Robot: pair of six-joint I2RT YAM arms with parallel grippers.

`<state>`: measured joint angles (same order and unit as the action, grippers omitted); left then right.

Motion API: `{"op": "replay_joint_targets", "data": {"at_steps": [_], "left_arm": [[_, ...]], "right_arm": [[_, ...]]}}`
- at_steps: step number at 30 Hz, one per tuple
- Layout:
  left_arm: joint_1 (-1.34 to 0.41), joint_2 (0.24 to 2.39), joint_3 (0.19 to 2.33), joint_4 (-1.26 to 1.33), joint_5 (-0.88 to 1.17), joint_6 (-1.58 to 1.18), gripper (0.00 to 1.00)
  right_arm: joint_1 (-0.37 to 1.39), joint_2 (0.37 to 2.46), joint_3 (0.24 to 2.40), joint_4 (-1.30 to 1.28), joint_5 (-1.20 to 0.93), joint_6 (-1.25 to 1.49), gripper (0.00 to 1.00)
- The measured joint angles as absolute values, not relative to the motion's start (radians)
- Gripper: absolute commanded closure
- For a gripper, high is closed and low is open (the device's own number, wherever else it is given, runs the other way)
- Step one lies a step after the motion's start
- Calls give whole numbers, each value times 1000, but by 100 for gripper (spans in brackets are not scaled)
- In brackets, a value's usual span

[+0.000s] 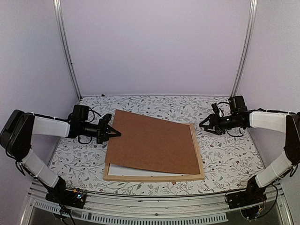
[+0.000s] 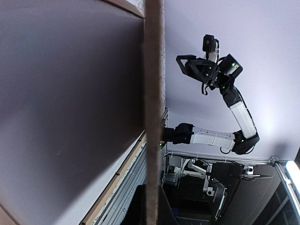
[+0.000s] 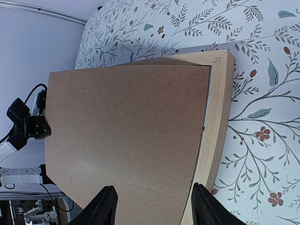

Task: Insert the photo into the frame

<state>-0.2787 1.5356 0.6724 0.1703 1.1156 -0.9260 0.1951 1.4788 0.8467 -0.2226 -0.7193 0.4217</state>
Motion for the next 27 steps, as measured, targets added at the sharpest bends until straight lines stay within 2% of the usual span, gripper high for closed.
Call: {"op": "replay_joint_targets", "data": {"at_steps": [17, 23, 27], "left_arm": [[-300, 1611, 714, 158, 1114, -893, 99], [-304, 1617, 720, 138, 1109, -865, 85], [-308, 1618, 725, 109, 1096, -835, 66]], "right_arm": [[195, 1525, 805, -193, -710, 422, 42], [195, 1546, 796, -186, -702, 421, 42], [195, 1547, 791, -186, -688, 419, 42]]}}
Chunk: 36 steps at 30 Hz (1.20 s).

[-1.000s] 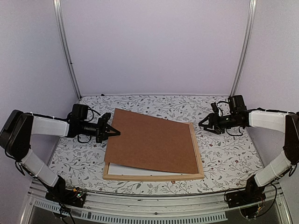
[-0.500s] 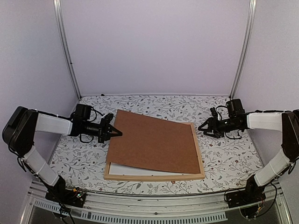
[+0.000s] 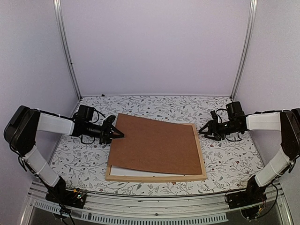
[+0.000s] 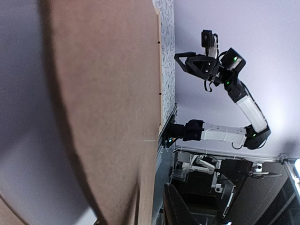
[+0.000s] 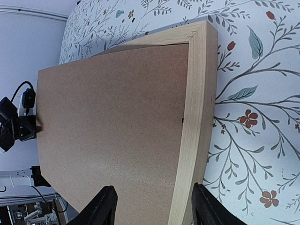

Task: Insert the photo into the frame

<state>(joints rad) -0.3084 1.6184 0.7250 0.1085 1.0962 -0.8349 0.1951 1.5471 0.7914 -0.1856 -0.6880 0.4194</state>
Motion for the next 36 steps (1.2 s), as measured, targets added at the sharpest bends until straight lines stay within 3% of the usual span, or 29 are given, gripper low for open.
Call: {"op": "replay_joint_targets", "data": {"at_steps": [6, 10, 36], "left_arm": [[-315, 1626, 732, 75, 1083, -801, 33], [-318, 1633, 738, 36, 1066, -775, 21], [-403, 1642, 871, -334, 699, -583, 8]], "right_arm": [[195, 1547, 789, -182, -685, 414, 42], [195, 1547, 783, -178, -685, 410, 42], [195, 1578, 748, -140, -686, 402, 42]]}}
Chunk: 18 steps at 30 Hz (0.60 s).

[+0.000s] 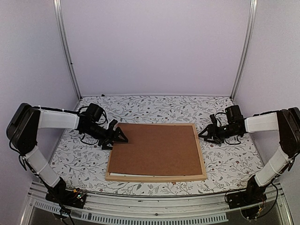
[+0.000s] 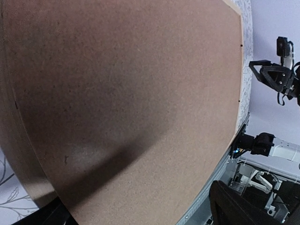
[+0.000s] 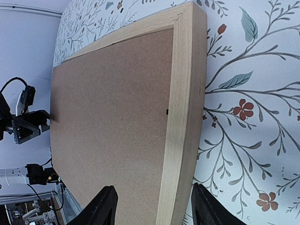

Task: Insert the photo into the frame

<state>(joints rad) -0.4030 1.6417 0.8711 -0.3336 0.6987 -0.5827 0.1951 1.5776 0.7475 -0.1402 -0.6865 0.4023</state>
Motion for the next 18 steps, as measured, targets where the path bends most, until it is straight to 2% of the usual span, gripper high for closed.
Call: {"op": "replay_joint_targets", "data": {"at_steps": [18], "left_arm": [[-521, 1688, 1002, -520, 408, -500, 6]], "right_arm": [[195, 1589, 746, -133, -690, 402, 42]]}}
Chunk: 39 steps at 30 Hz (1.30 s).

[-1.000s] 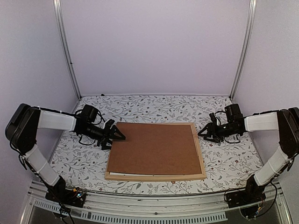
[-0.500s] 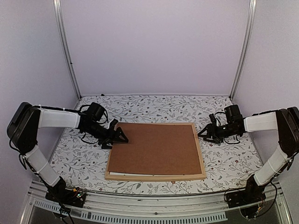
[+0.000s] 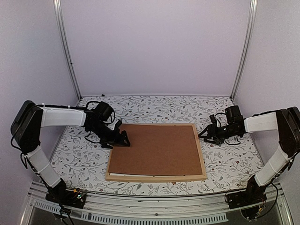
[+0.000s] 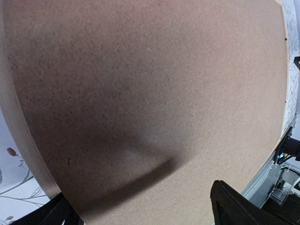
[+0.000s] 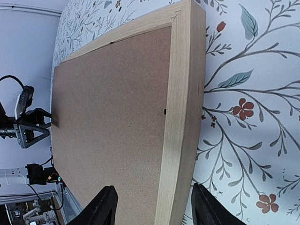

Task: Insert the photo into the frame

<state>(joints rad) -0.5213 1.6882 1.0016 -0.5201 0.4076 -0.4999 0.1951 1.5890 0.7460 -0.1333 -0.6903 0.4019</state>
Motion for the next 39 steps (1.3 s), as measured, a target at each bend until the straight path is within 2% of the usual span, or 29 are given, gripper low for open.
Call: {"op": "replay_joint_targets", "data": {"at_steps": [10, 15, 21, 26, 31, 33, 39], "left_arm": [[-549, 1689, 1028, -558, 333, -486, 5], [-549, 1689, 1028, -556, 333, -491, 5], [-549, 1687, 1021, -532, 338, -534, 4], [-549, 1678, 998, -492, 344, -573, 4], [-549, 1658, 974, -452, 346, -611, 4], [-549, 1649, 969, -440, 350, -622, 4], [-549, 1644, 966, -421, 352, -638, 4]], "right_arm": [[195, 1600, 746, -130, -691, 399, 42], [213, 1598, 744, -138, -664, 374, 39], [289, 1524, 723, -204, -562, 339, 28], [384, 1417, 696, -262, -478, 334, 22], [502, 1362, 666, -309, -395, 358, 10], [560, 1356, 654, -331, -363, 376, 2], [699, 1296, 634, -374, -270, 443, 1]]}}
